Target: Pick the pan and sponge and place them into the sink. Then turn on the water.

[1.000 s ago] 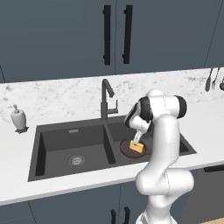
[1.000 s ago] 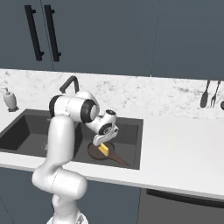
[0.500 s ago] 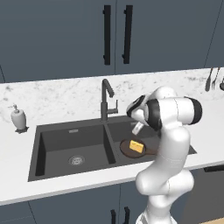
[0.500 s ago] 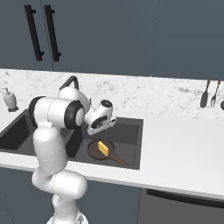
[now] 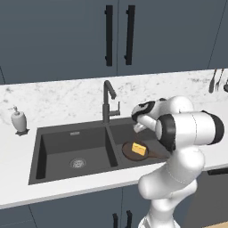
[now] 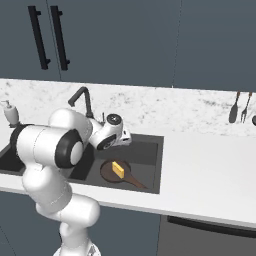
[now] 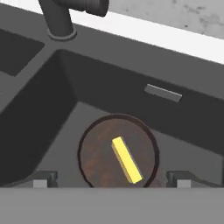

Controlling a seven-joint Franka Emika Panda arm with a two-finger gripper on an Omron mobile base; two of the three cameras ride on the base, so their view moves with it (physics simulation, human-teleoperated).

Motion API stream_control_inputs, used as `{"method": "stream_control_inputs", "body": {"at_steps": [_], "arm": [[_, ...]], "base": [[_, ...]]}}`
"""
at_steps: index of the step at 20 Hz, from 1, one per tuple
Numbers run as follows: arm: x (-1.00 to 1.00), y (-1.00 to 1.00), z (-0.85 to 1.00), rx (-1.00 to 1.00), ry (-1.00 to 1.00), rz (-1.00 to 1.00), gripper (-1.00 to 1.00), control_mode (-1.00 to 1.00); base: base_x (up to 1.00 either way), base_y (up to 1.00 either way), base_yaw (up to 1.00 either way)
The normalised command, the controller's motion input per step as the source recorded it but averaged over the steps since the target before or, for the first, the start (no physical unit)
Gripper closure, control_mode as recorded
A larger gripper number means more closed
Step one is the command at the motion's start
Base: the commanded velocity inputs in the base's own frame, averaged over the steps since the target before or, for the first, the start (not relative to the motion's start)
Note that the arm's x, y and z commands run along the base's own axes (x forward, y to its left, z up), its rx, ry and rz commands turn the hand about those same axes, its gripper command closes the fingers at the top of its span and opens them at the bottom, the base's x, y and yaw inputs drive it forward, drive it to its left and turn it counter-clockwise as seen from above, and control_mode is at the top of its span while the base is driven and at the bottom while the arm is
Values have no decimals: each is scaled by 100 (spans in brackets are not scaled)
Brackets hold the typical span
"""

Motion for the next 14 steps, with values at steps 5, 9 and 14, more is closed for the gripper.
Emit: {"method": "stream_control_inputs", "body": {"at_steps": [5,9,14], "arm": [[-4,0,68,14,0,-35,-100,-100],[4,-1,21,12,4,-12,-100,-100],[0,-2,0,17,0,-1,-100,-100]], "base": [[0,0,0],[0,0,0],[0,0,0]]}}
